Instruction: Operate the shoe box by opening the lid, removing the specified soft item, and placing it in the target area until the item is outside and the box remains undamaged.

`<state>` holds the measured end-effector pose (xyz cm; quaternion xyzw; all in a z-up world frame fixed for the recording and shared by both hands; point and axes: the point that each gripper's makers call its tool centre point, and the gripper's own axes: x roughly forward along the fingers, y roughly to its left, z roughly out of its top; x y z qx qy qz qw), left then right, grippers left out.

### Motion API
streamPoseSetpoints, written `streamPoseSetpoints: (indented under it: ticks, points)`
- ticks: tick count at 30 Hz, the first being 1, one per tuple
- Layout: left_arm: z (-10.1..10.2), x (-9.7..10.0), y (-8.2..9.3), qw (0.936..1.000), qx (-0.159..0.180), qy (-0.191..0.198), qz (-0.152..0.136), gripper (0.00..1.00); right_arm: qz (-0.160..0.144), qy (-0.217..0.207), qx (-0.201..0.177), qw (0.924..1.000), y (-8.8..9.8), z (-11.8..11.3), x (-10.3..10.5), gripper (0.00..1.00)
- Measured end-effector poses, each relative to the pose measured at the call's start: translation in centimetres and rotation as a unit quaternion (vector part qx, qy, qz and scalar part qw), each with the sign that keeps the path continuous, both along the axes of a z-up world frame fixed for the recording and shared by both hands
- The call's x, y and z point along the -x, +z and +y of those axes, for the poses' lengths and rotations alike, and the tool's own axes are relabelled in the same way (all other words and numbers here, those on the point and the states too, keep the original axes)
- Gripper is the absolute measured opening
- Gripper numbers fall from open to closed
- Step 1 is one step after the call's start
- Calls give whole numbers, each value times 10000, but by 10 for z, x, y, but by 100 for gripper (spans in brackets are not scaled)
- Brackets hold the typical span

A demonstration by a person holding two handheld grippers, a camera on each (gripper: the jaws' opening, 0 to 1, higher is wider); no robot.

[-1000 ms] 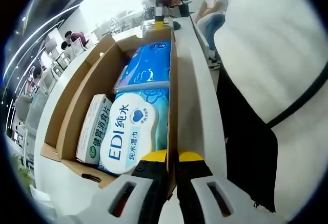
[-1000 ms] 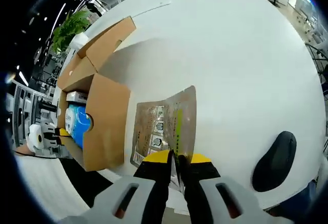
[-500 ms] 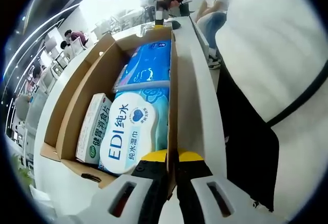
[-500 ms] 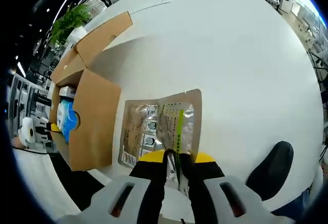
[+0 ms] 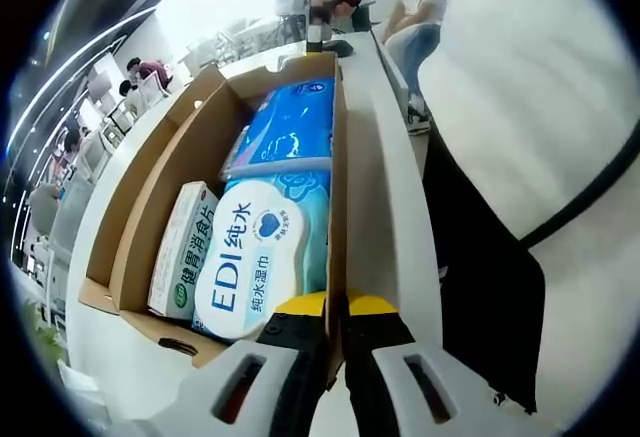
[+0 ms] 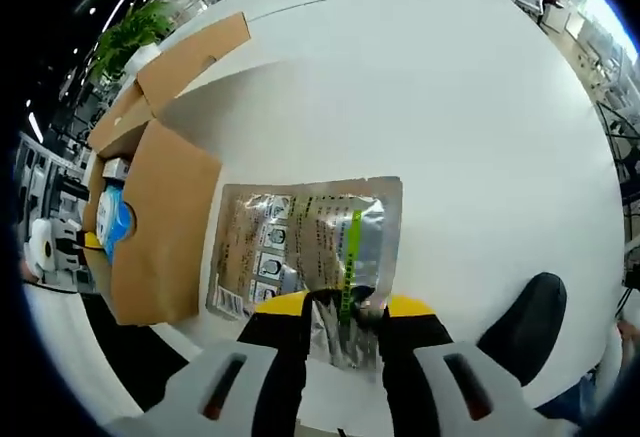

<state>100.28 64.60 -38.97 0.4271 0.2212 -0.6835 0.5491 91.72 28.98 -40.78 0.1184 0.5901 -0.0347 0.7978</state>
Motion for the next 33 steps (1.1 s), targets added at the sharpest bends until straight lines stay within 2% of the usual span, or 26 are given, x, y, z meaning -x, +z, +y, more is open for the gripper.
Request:
streamPoseSetpoints:
  ticks: [5,8,9,10,11,12,16,20,22,24,28,33]
  points:
    - [0,0,-1,10000,1,1,2,4,-339,-45,121,9993,6,-13,-7,41]
    - [0,0,-1,10000,5,-7,1,4,-571,141,550,9968,5,-32,-12,43]
    - [1,-1,-2,10000,5,-9,7,4,-797,308,678,9940,8,-33,-17,43]
    - [1,-1,-3,10000,4,-6,11,4,-1011,434,683,9916,9,-31,-22,44]
    - [1,-1,-2,10000,7,-8,7,4,-1420,751,726,9843,14,-25,-31,44]
    - [1,-1,-2,10000,9,-6,4,4,-1617,882,742,9801,15,-15,-35,45]
    - [1,0,-1,10000,12,12,-3,4,-1912,890,794,9743,21,4,-36,46]
    - [0,0,0,10000,15,10,-11,4,-2203,765,646,9703,20,15,-42,49]
    - [-1,0,1,10000,12,12,-7,4,-2190,784,639,9705,12,20,-43,56]
    - [-1,0,1,10000,12,13,-10,4,-2170,850,799,9692,8,19,-44,60]
    - [0,0,0,10000,7,31,-6,4,-2203,953,899,9666,4,21,-47,60]
    - [-1,0,2,10000,0,35,0,4,-2100,1048,906,9678,-2,21,-46,59]
